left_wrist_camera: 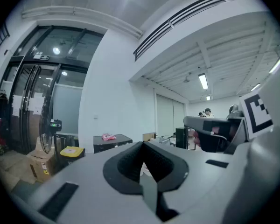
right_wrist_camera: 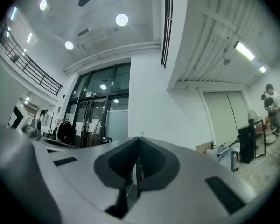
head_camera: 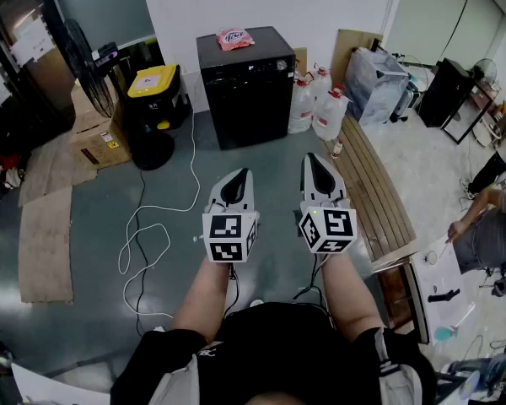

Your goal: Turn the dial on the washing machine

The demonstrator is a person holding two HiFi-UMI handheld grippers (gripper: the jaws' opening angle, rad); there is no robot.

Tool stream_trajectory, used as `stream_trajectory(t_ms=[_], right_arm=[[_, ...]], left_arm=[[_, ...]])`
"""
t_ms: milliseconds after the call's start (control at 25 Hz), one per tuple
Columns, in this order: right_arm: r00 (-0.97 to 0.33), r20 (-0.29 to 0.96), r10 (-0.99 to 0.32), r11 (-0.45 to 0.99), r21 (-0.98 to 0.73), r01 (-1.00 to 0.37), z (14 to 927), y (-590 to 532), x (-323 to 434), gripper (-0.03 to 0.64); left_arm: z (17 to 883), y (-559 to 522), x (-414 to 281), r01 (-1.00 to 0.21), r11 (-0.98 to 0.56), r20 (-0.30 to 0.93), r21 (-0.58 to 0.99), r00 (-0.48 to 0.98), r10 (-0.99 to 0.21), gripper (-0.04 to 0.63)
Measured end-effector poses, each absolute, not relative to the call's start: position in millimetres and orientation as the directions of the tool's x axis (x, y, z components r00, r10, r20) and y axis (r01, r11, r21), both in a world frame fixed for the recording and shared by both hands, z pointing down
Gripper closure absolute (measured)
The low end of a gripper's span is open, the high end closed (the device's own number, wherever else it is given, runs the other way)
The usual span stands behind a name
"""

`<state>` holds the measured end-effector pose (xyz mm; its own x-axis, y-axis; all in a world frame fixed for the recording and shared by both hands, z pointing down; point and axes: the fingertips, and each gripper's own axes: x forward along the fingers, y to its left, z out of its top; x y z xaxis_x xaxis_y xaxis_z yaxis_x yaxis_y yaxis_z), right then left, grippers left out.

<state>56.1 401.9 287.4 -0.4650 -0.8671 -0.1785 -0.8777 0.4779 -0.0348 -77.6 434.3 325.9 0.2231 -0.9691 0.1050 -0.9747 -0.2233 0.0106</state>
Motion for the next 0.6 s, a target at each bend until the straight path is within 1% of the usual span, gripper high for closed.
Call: stream_trajectory(t_ms=[200, 360, 600], right_arm=[[-0.463, -0.195, -0.865, 0.484, -0.077, -0.872, 284, 414, 81, 0.615], [-0.467, -0.182, -0.866, 0.485, -0.069, -0.872, 286, 419, 88, 0.615], [-0.449, -0.197, -0.871, 0.466, -0.044, -0.884, 287, 429, 84, 0.615]], left_arm=[[323, 448, -56, -0.977, -0.213, 0.105, 0.0, 0.212, -0.972, 0.586], [322, 453, -45, -0.977, -0.214, 0.101, 0.0, 0.213, -0.972, 0.586], [326, 460, -47, -0.973, -0.228, 0.108, 0.023, 0.229, -0.967, 0.586]])
